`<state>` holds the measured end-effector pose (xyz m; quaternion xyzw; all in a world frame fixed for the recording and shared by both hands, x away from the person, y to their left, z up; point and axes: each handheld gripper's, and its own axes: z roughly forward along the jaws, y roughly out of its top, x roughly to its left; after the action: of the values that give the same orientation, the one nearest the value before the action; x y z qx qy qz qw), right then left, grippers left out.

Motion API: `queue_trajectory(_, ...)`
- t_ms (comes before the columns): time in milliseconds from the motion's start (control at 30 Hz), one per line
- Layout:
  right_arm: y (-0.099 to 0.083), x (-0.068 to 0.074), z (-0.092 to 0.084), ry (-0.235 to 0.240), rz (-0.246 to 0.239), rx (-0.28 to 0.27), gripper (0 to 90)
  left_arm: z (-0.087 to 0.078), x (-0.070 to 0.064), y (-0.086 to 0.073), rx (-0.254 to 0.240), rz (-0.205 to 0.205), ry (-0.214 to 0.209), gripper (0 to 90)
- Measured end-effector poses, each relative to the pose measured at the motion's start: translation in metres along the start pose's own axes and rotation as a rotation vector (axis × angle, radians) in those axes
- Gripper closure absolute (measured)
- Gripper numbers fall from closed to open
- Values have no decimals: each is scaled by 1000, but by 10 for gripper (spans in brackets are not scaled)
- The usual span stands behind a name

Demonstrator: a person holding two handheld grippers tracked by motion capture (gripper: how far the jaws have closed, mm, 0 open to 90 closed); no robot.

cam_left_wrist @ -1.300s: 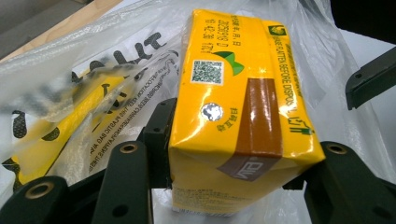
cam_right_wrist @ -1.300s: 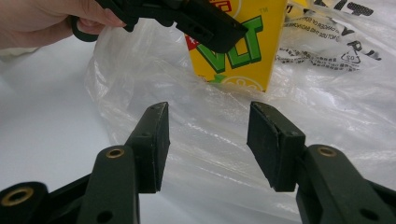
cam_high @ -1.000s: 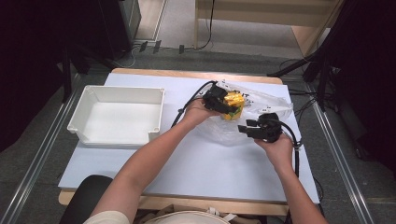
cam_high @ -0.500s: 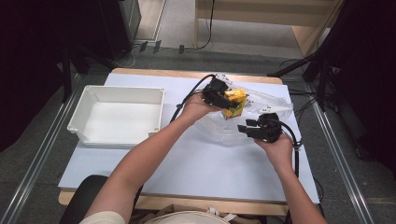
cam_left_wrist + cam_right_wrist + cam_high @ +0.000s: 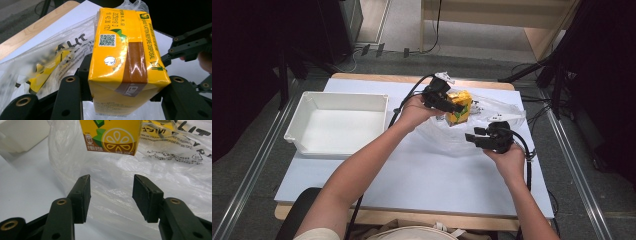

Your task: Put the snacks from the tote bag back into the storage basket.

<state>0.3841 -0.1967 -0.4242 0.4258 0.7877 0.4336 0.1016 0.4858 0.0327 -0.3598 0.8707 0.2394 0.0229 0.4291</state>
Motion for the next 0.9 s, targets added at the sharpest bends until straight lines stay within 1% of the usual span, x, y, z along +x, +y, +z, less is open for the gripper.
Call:
queue_trajectory(133,1,3,0,-2,-3,-2,499,-10,-2,1,5,-2,-3,528)
queue_trajectory(267,1,3,-2,-6,-4,-5,499,-18,-3,1,1,-11,-4,528)
queue_trajectory(367,1,2,-4,-13,2,-16,499,-24,-4,0,0,-15,-9,529)
queue_trajectory(433,0,2,-5,-12,12,-18,499,-28,-4,-3,-4,-24,-14,528)
queue_trajectory(500,-1,3,-5,-13,6,-17,499,-32,-4,-6,-6,-32,-20,528)
queue_trajectory(567,-1,2,-5,-13,4,-13,499,-36,-4,-10,-11,-34,-12,528)
queue_trajectory(733,-2,4,-3,-7,-8,0,499,-46,-6,-14,-25,-42,-8,528)
queue_trajectory(833,-2,4,-2,3,-8,-1,499,-51,-7,-15,-13,-36,-4,528)
queue_trajectory(900,-2,4,0,6,-16,4,499,-53,-8,-15,-10,-40,-11,528)
